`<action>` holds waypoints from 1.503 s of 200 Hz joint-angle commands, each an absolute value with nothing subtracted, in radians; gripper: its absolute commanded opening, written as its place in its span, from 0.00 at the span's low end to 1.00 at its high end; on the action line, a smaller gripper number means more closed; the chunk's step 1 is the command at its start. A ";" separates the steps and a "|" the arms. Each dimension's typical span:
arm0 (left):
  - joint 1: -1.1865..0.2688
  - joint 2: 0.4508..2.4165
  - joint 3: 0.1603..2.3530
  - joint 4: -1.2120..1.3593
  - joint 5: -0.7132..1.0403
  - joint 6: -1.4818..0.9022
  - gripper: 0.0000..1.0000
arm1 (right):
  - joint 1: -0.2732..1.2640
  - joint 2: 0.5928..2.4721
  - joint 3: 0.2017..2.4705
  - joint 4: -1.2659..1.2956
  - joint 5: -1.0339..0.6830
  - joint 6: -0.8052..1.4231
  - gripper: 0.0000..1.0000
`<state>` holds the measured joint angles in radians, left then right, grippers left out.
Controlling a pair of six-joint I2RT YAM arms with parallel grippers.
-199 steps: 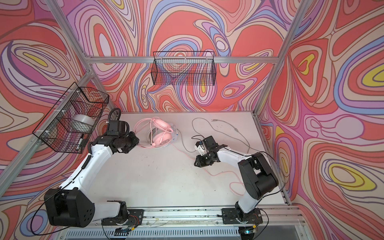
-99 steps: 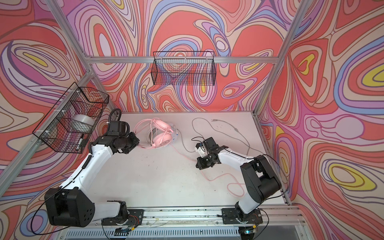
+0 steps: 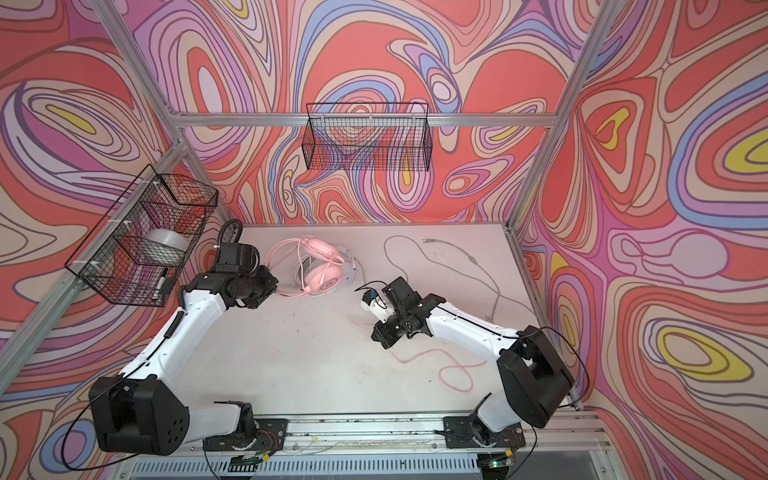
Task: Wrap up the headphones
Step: 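Carry the pink cable with the right gripper around the headset held by the left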
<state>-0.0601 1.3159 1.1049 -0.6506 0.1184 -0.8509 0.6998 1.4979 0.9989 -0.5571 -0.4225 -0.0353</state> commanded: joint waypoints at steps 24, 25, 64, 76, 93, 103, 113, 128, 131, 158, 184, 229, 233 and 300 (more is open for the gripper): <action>-0.111 1.307 1.105 -0.597 0.088 -0.896 0.00 | 0.735 1.497 1.128 -0.658 -0.483 -0.153 0.00; -0.112 1.309 1.105 -0.597 0.088 -0.896 0.00 | 0.736 1.497 1.129 -0.659 -0.485 -0.154 0.00; -0.165 1.349 1.122 -0.609 0.037 -0.884 0.00 | 0.736 1.511 1.221 -0.683 -0.556 -0.216 0.00; -0.184 1.364 1.128 -0.612 0.024 -0.881 0.00 | 0.736 1.523 1.257 -0.699 -0.585 -0.235 0.00; -0.206 1.385 1.132 -0.612 0.018 -0.879 0.00 | 0.736 1.543 1.302 -0.716 -0.629 -0.261 0.00; -0.221 1.396 1.139 -0.618 0.002 -0.875 0.00 | 0.736 1.552 1.326 -0.718 -0.653 -0.272 0.00; -0.234 1.405 1.147 -0.629 -0.018 -0.868 0.00 | 0.736 1.560 1.353 -0.726 -0.668 -0.281 0.00; -0.251 1.415 1.153 -0.644 -0.040 -0.856 0.00 | 0.736 1.577 1.402 -0.753 -0.697 -0.300 0.00; -0.254 1.416 1.155 -0.647 -0.043 -0.855 0.00 | 0.736 1.579 1.411 -0.757 -0.702 -0.303 0.00; -0.271 1.424 1.148 -0.657 -0.053 -0.841 0.00 | 0.735 1.599 1.480 -0.780 -0.713 -0.316 0.00; -0.286 1.430 1.149 -0.684 -0.074 -0.814 0.00 | 0.735 1.619 1.541 -0.799 -0.696 -0.325 0.00; -0.313 1.445 1.151 -0.730 -0.092 -0.750 0.00 | 0.717 1.637 1.595 -0.795 -0.649 -0.328 0.00; -0.316 1.449 1.152 -0.736 -0.092 -0.742 0.00 | 0.714 1.637 1.597 -0.792 -0.648 -0.328 0.00; -0.352 1.462 1.138 -0.796 -0.085 -0.644 0.00 | 0.666 1.653 1.609 -0.754 -0.491 -0.331 0.00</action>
